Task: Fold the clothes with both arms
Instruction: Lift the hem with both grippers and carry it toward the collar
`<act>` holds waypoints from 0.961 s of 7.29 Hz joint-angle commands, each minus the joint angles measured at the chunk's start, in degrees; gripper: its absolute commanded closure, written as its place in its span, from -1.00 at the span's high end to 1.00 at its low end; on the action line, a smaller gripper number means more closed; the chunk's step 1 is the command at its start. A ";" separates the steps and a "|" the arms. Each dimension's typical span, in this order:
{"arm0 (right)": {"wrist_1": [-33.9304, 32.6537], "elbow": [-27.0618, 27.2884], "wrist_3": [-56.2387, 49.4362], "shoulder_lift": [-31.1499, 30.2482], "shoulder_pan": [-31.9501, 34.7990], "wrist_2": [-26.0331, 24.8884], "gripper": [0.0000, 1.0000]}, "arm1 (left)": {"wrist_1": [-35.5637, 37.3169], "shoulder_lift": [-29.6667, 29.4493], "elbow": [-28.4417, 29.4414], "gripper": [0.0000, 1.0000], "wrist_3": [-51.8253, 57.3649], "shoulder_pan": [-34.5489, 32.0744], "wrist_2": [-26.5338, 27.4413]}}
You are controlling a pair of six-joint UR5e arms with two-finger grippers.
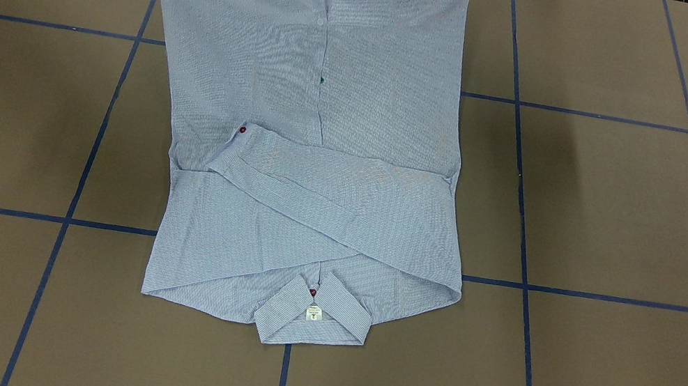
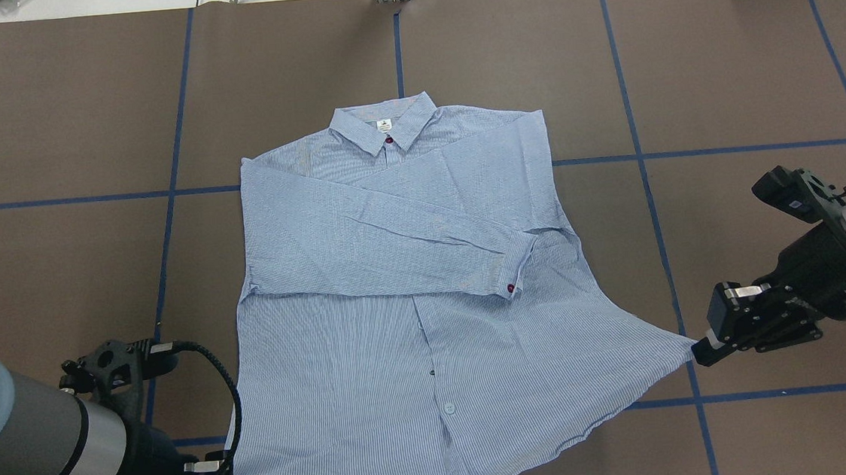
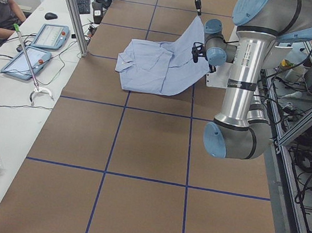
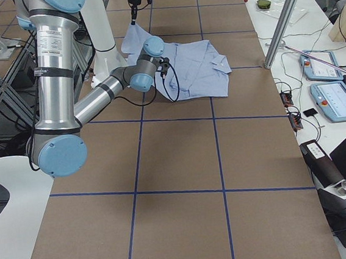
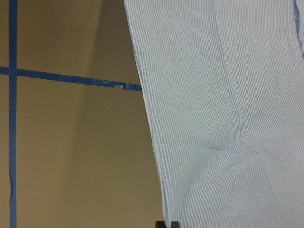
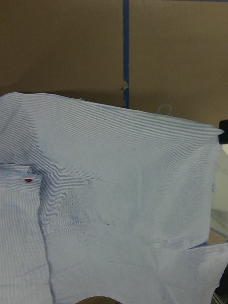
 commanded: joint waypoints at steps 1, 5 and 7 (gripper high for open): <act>0.18 -4.03 0.00 4.27 1.73 -0.45 -1.00 | -0.12 -1.03 1.77 -1.00 0.32 -3.37 0.43; 0.09 -11.50 0.00 11.65 4.44 -2.30 -1.00 | -0.21 -4.35 7.11 -1.00 3.13 -12.69 0.26; 0.09 -14.93 -0.09 15.52 6.12 -4.65 -1.00 | -0.29 -9.36 12.99 -1.00 3.13 -17.08 0.26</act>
